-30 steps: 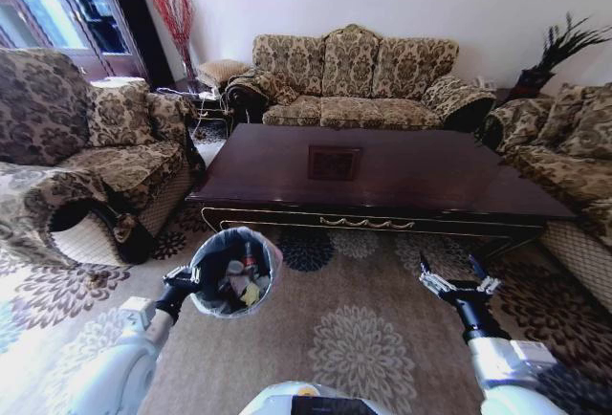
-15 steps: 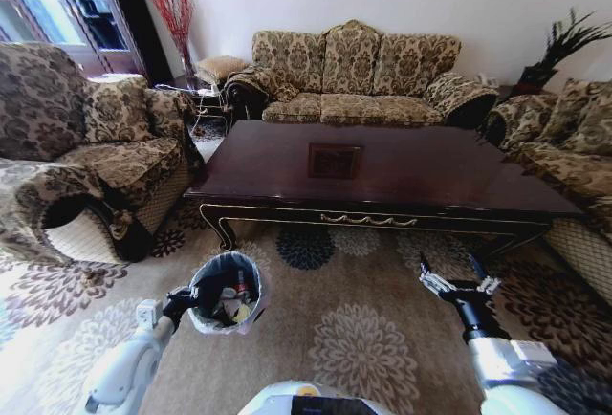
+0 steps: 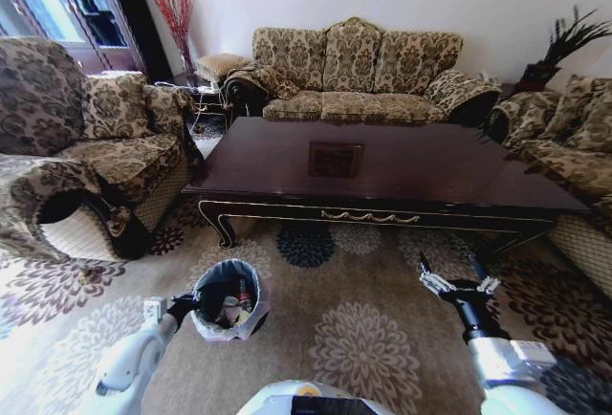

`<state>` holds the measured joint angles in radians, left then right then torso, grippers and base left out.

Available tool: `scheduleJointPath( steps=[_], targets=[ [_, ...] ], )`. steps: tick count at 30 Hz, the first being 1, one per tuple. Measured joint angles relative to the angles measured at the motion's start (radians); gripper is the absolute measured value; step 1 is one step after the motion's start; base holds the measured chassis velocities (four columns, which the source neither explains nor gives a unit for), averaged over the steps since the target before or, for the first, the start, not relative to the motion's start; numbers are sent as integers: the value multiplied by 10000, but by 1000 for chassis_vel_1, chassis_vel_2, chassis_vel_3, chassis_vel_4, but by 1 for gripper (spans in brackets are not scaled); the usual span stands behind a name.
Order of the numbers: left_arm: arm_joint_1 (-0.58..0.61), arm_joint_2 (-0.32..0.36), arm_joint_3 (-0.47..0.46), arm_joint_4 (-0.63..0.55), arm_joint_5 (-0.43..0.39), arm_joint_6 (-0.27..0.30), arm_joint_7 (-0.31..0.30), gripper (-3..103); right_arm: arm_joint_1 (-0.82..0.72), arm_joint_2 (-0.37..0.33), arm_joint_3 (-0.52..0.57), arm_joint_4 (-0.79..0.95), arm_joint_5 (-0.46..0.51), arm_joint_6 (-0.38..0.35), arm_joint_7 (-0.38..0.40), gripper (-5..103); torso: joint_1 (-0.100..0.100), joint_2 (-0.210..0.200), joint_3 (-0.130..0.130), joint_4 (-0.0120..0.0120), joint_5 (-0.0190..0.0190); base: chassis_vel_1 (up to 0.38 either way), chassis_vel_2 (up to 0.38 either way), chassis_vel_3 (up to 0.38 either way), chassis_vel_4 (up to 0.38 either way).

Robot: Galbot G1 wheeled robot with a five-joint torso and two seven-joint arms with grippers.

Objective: Move to the front of the table and place the trash on the table into the trash bin.

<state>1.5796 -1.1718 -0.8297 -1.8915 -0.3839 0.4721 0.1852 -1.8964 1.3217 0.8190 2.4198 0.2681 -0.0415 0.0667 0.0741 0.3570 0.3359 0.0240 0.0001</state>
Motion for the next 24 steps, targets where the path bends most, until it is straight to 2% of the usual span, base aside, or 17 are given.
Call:
scheduleJointPath(
  steps=[7, 9, 12, 24],
  targets=[
    [-647, 325, 202, 1031, -126, 101, 329, 0, 0, 0, 0, 0, 0, 0, 0, 100, -88, -291, -202, 4, -1, 0, 0, 0, 0],
    [-933, 359, 248, 1457, -172, 93, 446, 0, 0, 0, 0, 0, 0, 0, 0, 100, -122, -392, -271, -4, -4, 0, 0, 0, 0],
    [-1126, 425, 252, 1810, -196, 38, 482, 0, 0, 0, 0, 0, 0, 0, 0, 100, -155, -517, -361, -2, 0, 0, 0, 0, 0],
    [-1449, 688, 291, 2553, -211, 35, 705, 0, 0, 0, 0, 0, 0, 0, 0, 100, -306, -968, -663, 2, -2, 0, 0, 0, 0]
  ],
)
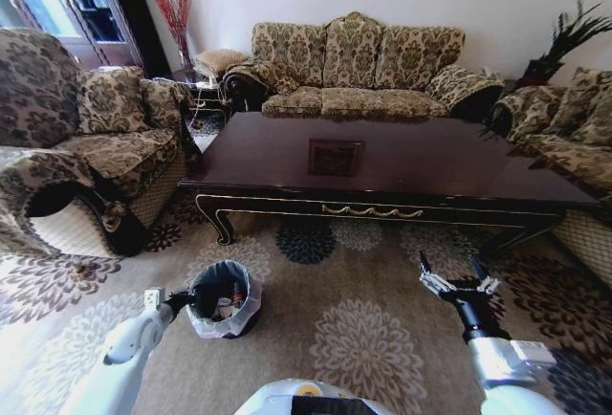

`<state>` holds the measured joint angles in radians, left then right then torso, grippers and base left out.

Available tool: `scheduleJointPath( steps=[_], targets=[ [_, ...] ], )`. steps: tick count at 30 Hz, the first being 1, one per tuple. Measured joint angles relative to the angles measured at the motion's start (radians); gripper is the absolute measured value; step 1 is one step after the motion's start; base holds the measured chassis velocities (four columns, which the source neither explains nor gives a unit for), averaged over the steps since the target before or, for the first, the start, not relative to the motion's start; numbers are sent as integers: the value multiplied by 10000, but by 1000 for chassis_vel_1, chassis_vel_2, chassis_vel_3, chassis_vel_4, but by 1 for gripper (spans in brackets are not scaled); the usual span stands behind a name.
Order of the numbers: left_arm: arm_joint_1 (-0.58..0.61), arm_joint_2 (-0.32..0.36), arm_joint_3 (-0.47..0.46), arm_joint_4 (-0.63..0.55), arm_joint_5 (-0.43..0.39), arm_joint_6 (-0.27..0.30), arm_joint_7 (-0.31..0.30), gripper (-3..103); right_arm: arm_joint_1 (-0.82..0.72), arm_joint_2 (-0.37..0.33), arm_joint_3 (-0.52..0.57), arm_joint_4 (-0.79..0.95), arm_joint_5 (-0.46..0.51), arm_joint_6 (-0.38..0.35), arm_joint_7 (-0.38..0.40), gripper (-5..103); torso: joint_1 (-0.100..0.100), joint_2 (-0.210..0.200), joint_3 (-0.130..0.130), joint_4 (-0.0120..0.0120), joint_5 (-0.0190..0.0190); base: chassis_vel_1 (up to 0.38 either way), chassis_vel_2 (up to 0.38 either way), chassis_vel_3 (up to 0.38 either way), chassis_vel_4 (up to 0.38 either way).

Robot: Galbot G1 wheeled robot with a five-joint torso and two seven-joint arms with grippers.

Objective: Move to the front of the table and place the trash on the table into the trash bin.

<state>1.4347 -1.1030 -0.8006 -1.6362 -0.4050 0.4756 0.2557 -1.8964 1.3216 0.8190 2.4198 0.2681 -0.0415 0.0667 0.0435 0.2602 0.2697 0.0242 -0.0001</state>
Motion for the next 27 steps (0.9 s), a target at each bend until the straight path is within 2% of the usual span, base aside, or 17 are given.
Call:
scheduleJointPath(
  steps=[7, 8, 9, 10, 13, 16, 17, 18, 20, 21, 22, 23, 26, 27],
  targets=[
    [-16, 36, -41, 192, -44, 15, 71, 0, 0, 0, 0, 0, 0, 0, 0, 100, -69, -241, -173, -1, 0, 0, 0, 0, 0],
    [-12, 37, -71, 275, -86, -85, 97, -2, 0, 0, 0, 0, 0, 0, 0, 100, -93, -326, -233, 0, 0, 0, 0, 0, 0],
    [-7, 38, -87, 281, -140, -141, 118, 3, 0, 0, 0, 0, 0, 0, 0, 100, -101, -361, -261, 0, -3, 0, 0, 0, 0],
    [-7, 38, -87, 281, -140, -141, 118, 3, 0, 0, 0, 0, 0, 0, 0, 100, -101, -361, -261, 0, -3, 0, 0, 0, 0],
    [21, 56, -154, 264, -263, -266, 136, 18, 0, 0, 0, -1, 0, 0, 0, 100, -108, -396, -292, 1, 12, 0, 0, 0, 0],
    [33, 42, -154, 245, -278, -296, 155, 24, 0, 0, 1, -1, 0, 0, 0, 100, -109, -398, -294, -3, -3, 0, 0, 0, 0],
    [60, 24, -154, 209, -281, -297, 164, 29, -1, 0, 0, -1, 0, 0, 0, 100, -108, -397, -294, -2, 1, 0, 0, 0, 0],
    [60, 24, -154, 209, -281, -297, 164, 29, -1, 0, 0, -1, 0, 0, 0, 100, -108, -397, -294, -2, 1, 0, 0, 0, 0],
    [93, 1, -160, 166, -282, -296, 165, 40, 0, 0, 0, 0, 0, 0, 0, 100, -106, -393, -289, -2, 0, 0, 0, 0, 0],
    [104, -6, -172, 154, -283, -296, 165, 40, 0, 0, 0, 0, 0, 0, 0, 100, -105, -390, -287, -2, -1, 0, 0, 0, 0],
    [128, -30, -262, 80, -308, -310, 154, 51, 0, 0, 0, 0, 0, 0, 0, 100, -102, -380, -280, -1, 1, 0, 0, 0, 0],
    [128, -30, -262, 80, -308, -310, 154, 51, 0, 0, 0, 0, 0, 0, 0, 100, -102, -380, -280, -1, 1, 0, 0, 0, 0],
    [195, -76, -580, -196, -468, -538, 68, 67, 0, 0, 0, 0, 0, 0, 0, 100, -95, -362, -268, -2, 0, 0, 0, 0, 0],
    [195, -76, -580, -196, -468, -538, 68, 67, 0, 0, 0, 0, 0, 0, 0, 100, -95, -362, -268, -2, 0, 0, 0, 0, 0]
  ],
)
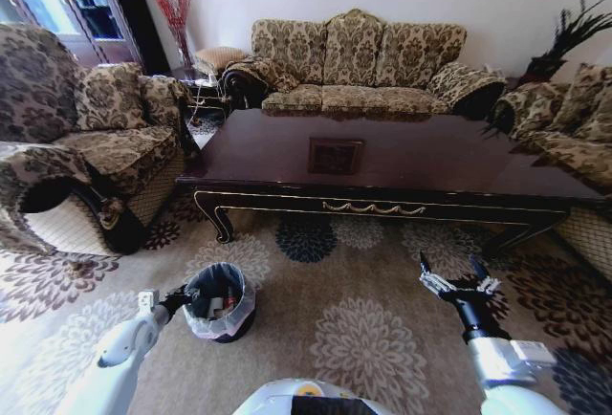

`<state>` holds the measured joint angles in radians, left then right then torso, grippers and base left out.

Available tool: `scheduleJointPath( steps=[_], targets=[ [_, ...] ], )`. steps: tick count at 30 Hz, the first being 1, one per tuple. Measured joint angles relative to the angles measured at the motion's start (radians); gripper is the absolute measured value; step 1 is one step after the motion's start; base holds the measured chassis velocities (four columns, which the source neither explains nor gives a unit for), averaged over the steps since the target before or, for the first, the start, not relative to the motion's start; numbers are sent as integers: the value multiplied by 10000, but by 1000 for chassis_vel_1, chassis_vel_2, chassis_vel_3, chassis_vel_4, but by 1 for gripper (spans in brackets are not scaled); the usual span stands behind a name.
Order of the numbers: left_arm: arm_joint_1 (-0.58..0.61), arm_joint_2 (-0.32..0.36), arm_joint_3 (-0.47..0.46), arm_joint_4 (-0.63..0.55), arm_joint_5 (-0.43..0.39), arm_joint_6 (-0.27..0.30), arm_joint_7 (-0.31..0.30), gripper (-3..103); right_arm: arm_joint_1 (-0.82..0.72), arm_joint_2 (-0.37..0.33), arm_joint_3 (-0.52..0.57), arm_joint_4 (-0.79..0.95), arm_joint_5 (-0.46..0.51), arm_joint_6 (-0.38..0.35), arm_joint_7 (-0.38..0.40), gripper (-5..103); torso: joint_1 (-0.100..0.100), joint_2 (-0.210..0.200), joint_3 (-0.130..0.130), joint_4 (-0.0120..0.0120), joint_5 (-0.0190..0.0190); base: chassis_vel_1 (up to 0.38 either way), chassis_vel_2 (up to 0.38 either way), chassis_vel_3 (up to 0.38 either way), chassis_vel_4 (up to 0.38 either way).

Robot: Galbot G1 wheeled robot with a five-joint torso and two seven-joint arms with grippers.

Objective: Move to the front of the table and place the trash on the table into the trash bin.

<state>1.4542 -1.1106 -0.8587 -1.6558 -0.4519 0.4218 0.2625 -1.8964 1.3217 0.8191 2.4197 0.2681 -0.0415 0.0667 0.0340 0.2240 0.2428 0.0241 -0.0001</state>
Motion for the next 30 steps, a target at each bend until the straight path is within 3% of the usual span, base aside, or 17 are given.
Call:
scheduleJointPath(
  steps=[3, 5, 6, 7, 8, 10, 11, 12, 14, 16, 18, 20, 24, 30],
  targets=[
    [62, -53, -252, -232, -21, -313, -251, 72, 0, 0, 0, 0, 0, 0, 0, 100, 3, 10, 7, 0, 1, 0, 0, 0, 0],
    [158, -192, -491, -508, -22, -936, -622, 83, 0, 0, 0, 0, 0, 0, 0, 100, 6, 17, 12, 0, 0, 0, 0, 0, 0],
    [351, -524, -818, -1063, -62, -1765, -1104, 89, 0, 0, 0, 0, 0, 0, 0, 100, 8, 25, 15, -1, 1, 0, 0, 0, 0],
    [461, -709, -933, -1354, -96, -2115, -1325, 93, 0, 0, 0, 0, 0, 0, 0, 100, 10, 28, 17, -1, 2, 0, 0, 0, 0],
    [461, -709, -933, -1354, -96, -2115, -1325, 93, 0, 0, 0, 0, 0, 0, 0, 100, 10, 28, 17, -1, 2, 0, 0, 0, 0],
    [804, -1185, -1111, -2146, -172, -2904, -1799, 97, 0, 0, 0, 1, 0, 0, 0, 100, 11, 34, 21, 1, 3, 0, 0, 0, 0],
    [1201, -1741, -1113, -2930, -182, -3717, -2296, 100, 0, 0, 0, 0, 0, 0, 0, 100, 11, 38, 23, 3, 7, 0, 0, 0, 0],
    [1201, -1741, -1113, -2930, -182, -3717, -2296, 100, 0, 0, 0, 0, 0, 0, 0, 100, 11, 38, 23, 3, 7, 0, 0, 0, 0],
    [1553, -2346, -851, -3567, 199, -4555, -2940, 100, 0, 0, 0, 1, 0, 0, 0, 100, 12, 44, 26, 3, 4, 0, 0, 0, 0],
    [1731, -3316, -471, -4062, 1519, -5485, -3494, 100, 0, 0, 0, 1, 0, 0, 0, 100, 14, 48, 30, 2, 3, 0, 0, 0, 0],
    [1742, -3543, -392, -4166, 1815, -5609, -3541, 100, 0, 1, 0, 1, 0, 0, 0, 100, 15, 48, 32, 1, 1, 0, 0, 0, 0],
    [1858, -4225, 41, -4659, 2590, -5755, -3725, 100, 0, 0, 0, 1, 0, 0, 0, 100, 18, 52, 36, 0, 2, 0, 0, 0, 0],
    [2067, -4658, 736, -5317, 3144, -5502, -3909, 100, 0, 0, 0, 1, 0, 0, 0, 100, 18, 59, 38, 0, 5, 0, 0, 0, 0],
    [2070, -4795, 1160, -5511, 3532, -5263, -4054, 100, 0, 0, 0, 1, 0, 0, 0, 100, 20, 63, 42, 0, 4, 0, 0, 0, 0]
  ],
)
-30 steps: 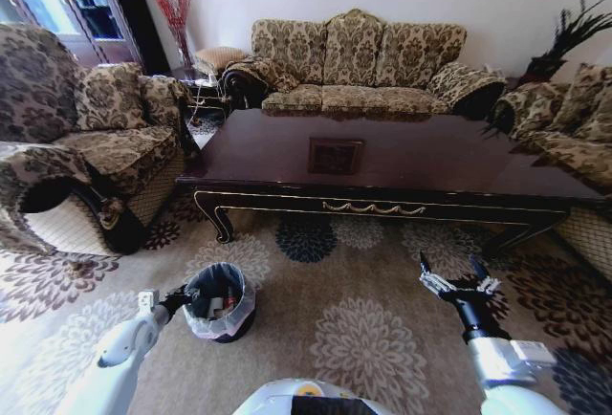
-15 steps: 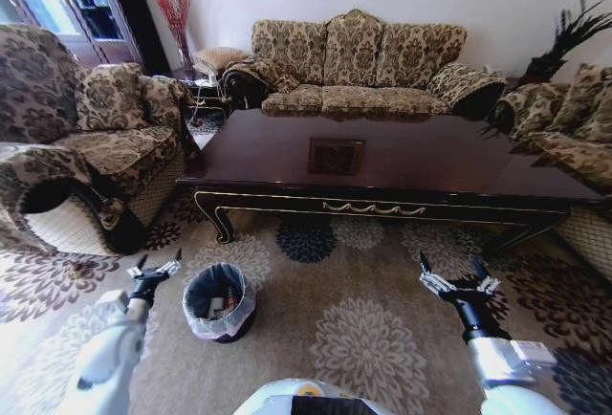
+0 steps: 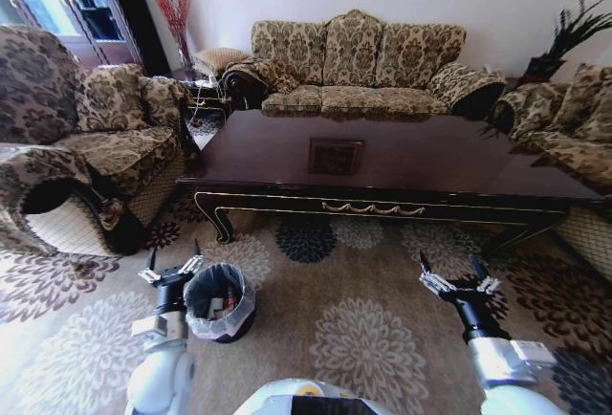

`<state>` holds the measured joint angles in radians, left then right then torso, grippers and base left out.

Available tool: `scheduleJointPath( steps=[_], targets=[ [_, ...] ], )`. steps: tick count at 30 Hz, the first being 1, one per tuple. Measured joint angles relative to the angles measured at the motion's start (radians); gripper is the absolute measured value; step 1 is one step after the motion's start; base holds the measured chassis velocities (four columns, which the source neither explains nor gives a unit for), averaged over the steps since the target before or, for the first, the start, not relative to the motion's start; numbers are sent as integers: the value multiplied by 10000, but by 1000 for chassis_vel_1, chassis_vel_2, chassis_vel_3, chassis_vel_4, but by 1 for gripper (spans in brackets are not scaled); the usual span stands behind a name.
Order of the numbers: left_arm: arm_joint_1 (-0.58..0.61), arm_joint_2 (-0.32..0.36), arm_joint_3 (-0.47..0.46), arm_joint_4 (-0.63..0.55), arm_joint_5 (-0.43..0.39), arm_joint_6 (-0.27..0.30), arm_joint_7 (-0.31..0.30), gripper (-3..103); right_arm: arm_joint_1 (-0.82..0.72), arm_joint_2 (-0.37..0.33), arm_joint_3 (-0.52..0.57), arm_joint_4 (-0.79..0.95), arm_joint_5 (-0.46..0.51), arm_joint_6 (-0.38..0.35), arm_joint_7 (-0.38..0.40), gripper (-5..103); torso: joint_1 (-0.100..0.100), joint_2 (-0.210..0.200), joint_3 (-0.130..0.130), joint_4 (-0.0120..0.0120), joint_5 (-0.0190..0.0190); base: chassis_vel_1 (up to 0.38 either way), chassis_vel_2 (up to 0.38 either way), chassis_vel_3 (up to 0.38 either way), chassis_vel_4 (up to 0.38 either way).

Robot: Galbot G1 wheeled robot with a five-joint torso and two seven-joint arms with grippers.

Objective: Move to the front of the table and place the trash on the table into the trash bin.

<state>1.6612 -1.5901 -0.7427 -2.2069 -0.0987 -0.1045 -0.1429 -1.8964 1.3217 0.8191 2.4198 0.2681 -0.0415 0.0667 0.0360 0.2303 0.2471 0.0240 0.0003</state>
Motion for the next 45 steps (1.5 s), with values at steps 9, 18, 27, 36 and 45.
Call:
scheduleJointPath(
  steps=[9, 18, 27, 36, 45],
  targets=[
    [244, 279, 20, -151, 105, 140, 1, 100, 0, 0, 0, 0, 0, 0, 0, 100, 1, 8, 4, 1, -3, -128, -131, 120, 121],
    [436, 279, 37, -256, 131, 102, 26, 100, 0, 0, 1, 0, 0, 0, 0, 100, 4, 11, 8, 0, -4, -189, -194, 187, 197],
    [805, 193, 336, -421, 302, -28, 30, 100, 0, 0, -1, 0, 0, 0, 1, 100, 3, 14, 9, -3, -8, -123, -152, 126, 160],
    [1000, 188, 550, -611, 431, -128, -42, 100, 0, -1, 0, 1, 0, 0, 1, 100, 7, 17, 11, 1, 2, -213, -184, 211, 189],
    [1152, 465, 865, -714, -198, -140, 281, 100, 0, -1, 0, 1, 0, 0, 1, 100, 6, 18, 11, 0, -7, -73, -62, 66, 70]
  ],
)
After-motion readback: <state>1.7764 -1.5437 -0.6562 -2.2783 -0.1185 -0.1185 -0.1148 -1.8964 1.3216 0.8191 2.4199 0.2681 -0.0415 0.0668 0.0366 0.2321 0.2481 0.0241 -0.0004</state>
